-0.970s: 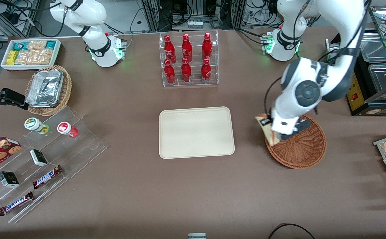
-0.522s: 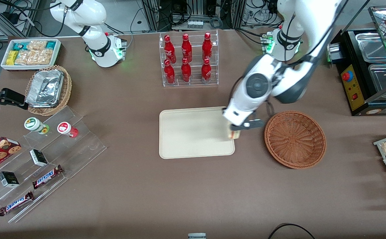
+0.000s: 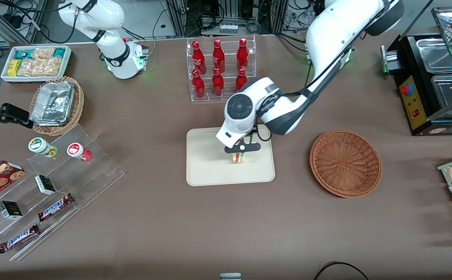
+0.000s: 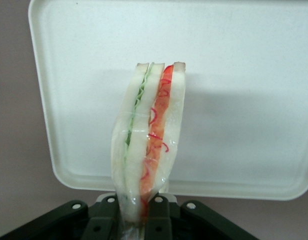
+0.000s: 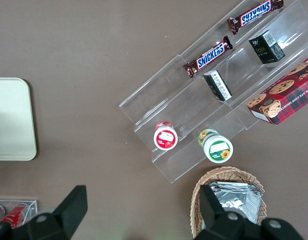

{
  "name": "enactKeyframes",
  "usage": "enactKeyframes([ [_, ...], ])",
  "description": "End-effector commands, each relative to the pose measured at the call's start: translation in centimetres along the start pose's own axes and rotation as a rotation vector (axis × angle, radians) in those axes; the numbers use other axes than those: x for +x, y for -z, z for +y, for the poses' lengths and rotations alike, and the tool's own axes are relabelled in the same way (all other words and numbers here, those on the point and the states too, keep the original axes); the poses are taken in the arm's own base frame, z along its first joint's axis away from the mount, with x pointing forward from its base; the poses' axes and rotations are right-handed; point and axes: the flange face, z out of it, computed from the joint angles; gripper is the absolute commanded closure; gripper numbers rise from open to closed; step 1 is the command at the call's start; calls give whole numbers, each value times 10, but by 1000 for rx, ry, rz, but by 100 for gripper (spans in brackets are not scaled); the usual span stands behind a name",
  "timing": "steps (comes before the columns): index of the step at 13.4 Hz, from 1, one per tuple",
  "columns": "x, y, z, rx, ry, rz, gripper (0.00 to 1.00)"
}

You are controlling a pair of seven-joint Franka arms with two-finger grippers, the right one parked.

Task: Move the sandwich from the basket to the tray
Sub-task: 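Lower the sandwich onto the tray with the left gripper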

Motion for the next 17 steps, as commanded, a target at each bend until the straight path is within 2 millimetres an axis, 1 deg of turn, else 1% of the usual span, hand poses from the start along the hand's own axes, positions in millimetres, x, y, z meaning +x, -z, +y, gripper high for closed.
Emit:
enactKeyframes([
  [1, 13, -9, 10, 29, 52, 26, 100],
  [3, 21, -15, 14, 18, 60, 20, 100],
  [4, 19, -17, 18, 18, 56, 21, 100],
  [8, 21, -32, 24, 43, 77, 40, 100],
  [13, 22, -38, 27, 36, 85, 39, 100],
  [14, 22, -39, 27, 36, 85, 39, 98],
  [15, 22, -40, 28, 37, 84, 38, 77],
  [17, 20, -39, 30, 31, 81, 41, 31],
])
